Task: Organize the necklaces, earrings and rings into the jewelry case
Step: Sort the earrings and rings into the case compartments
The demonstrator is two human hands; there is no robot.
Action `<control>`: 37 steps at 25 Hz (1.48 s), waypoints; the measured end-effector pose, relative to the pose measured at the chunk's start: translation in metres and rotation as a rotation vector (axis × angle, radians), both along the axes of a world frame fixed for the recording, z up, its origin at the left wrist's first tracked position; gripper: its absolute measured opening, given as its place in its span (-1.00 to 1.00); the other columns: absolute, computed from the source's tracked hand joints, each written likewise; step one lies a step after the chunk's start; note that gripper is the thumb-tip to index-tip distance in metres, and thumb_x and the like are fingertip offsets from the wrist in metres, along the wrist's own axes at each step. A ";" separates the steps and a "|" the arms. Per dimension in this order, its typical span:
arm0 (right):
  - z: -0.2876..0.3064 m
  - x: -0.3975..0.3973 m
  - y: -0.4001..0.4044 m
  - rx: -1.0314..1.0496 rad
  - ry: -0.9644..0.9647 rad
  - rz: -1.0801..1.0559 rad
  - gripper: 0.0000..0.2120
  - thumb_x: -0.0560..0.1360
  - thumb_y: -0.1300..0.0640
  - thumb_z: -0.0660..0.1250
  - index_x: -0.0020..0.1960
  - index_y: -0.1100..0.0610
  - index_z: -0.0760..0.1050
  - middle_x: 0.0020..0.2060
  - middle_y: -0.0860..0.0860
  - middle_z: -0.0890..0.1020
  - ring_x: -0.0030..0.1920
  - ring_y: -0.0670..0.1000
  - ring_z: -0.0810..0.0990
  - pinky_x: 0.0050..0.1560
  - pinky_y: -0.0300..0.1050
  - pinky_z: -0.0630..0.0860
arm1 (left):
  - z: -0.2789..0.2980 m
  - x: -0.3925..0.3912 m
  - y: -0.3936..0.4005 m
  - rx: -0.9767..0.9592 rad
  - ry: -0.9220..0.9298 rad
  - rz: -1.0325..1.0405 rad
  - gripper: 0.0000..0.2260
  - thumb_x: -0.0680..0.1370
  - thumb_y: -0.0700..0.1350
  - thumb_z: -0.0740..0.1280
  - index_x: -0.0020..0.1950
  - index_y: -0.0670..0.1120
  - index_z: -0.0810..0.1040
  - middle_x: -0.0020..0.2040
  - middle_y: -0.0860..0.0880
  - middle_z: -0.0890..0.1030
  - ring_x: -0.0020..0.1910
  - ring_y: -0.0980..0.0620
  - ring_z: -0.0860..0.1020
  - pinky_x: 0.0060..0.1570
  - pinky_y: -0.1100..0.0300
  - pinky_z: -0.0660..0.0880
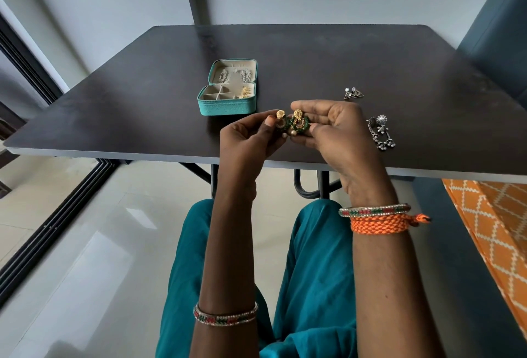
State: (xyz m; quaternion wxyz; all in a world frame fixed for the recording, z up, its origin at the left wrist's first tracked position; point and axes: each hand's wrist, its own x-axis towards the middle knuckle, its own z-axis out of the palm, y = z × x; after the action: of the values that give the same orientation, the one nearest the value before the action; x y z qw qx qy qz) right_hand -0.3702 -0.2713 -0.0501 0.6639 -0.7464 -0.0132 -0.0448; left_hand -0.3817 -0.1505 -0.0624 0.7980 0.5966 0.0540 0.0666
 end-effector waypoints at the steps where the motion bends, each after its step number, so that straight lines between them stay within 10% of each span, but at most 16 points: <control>1: 0.000 0.000 0.000 -0.005 0.001 0.001 -0.56 0.49 0.53 0.08 0.23 0.24 0.53 0.09 0.12 0.63 0.00 -0.01 0.65 -0.07 -0.20 0.63 | 0.000 0.000 0.000 0.005 -0.002 -0.003 -0.84 0.58 -0.30 0.23 0.00 -0.18 0.60 -0.13 -0.07 0.65 -0.16 0.11 0.63 -0.15 0.31 0.59; 24: 0.013 0.058 0.046 0.101 -0.199 0.022 -0.86 0.48 0.35 0.35 -0.03 0.20 0.62 -0.17 0.06 0.68 -0.25 -0.15 0.62 -0.31 -0.34 0.50 | 0.006 0.031 0.058 0.056 -0.082 0.285 -0.95 0.48 -0.24 0.41 -0.10 -0.12 0.64 -0.31 0.01 0.66 -0.32 0.14 0.58 -0.29 0.34 0.54; 37: -0.017 0.094 0.085 -0.096 -0.158 0.057 -0.86 0.48 0.34 0.35 -0.04 0.19 0.64 -0.32 -0.03 0.63 -0.49 -0.20 0.57 -0.41 -0.36 0.50 | -0.003 0.071 0.100 0.645 0.008 0.387 -0.93 0.46 -0.20 0.44 -0.08 -0.12 0.68 -0.31 0.05 0.63 -0.35 0.18 0.56 -0.21 0.32 0.52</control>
State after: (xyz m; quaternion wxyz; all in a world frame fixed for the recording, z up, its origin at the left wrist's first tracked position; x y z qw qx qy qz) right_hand -0.2762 -0.1867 -0.0670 0.6251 -0.7708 -0.0891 -0.0840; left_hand -0.3107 -0.0504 -0.0652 0.5415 0.7962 0.1451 0.2276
